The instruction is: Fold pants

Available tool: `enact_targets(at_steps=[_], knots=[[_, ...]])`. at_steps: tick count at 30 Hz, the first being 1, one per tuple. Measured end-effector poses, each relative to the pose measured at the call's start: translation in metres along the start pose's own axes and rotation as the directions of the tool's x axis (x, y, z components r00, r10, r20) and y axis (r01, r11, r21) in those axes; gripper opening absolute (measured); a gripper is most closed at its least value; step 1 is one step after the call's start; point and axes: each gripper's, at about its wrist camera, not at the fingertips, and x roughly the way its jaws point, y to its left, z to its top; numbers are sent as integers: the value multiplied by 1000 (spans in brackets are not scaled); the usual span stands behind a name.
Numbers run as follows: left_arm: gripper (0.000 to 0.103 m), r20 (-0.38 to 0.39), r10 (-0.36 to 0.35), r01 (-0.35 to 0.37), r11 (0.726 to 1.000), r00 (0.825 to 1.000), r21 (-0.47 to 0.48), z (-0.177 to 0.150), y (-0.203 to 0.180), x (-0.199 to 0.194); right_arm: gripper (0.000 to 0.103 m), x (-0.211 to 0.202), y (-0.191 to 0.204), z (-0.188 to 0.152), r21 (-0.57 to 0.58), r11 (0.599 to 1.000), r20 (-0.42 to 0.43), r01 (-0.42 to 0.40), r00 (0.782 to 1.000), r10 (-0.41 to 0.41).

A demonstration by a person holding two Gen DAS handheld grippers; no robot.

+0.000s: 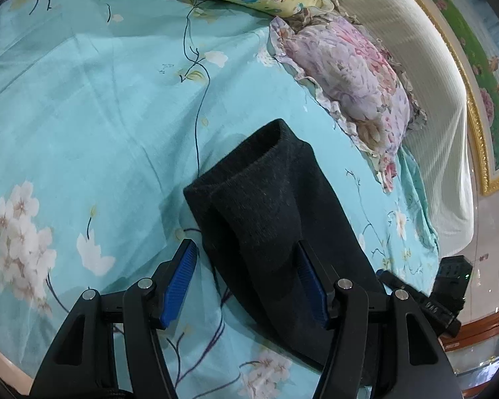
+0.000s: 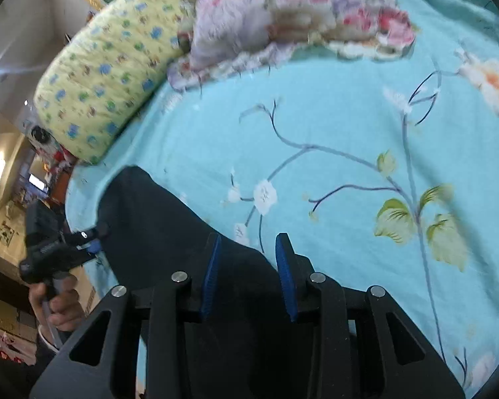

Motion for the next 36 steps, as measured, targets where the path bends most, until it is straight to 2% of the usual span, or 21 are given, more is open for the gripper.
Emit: enact_targets(at_steps=[2,6,10,12,14,17,19,22,25,29,32,34,36], knots=[[58,1,7,-7,1000,1000,-1,2,2,5,35,14,2,-2,-32,999,-42,8,999,-10],[45,10,29,-29,999,1000,31,5,1,17,34,35,11,-5,-117,992,-91,46,994,-57],[36,36,39,-41,997,999,61,4,-1,21,26,41,20,-5,-190,980,-112,65,990,-87],[23,45,23,-27,996,999,83,1,-2,18,21,41,24,-7,-228,971,-120,66,988,-95],[18,70,26,-34,992,997,119,-3,-10,10,17,36,26,-10,-236,970,-117,66,989,-95],[18,119,18,-38,985,993,170,-7,-23,-11,14,21,35,-10,-275,956,-68,105,989,-128],[18,143,-17,-6,987,990,162,-6,-25,-27,10,7,47,-3,-319,933,0,164,985,-173],[18,188,-49,18,986,981,165,0,-27,-47,9,-4,61,11,-356,909,70,216,976,-205],[18,211,-11,-28,984,977,178,4,-25,-50,9,0,74,22,-383,891,108,244,970,-219],[18,178,15,-43,987,984,157,5,-11,-33,9,25,79,22,-407,869,108,281,960,-259],[21,151,64,-89,981,986,170,6,-6,-16,10,41,67,21,-359,892,83,273,962,-261],[26,142,106,-130,976,984,173,6,-4,-12,15,46,59,21,-310,917,53,250,968,-246],[32,161,100,-126,979,982,162,4,-2,-21,17,30,55,20,-258,934,94,248,968,-232]])
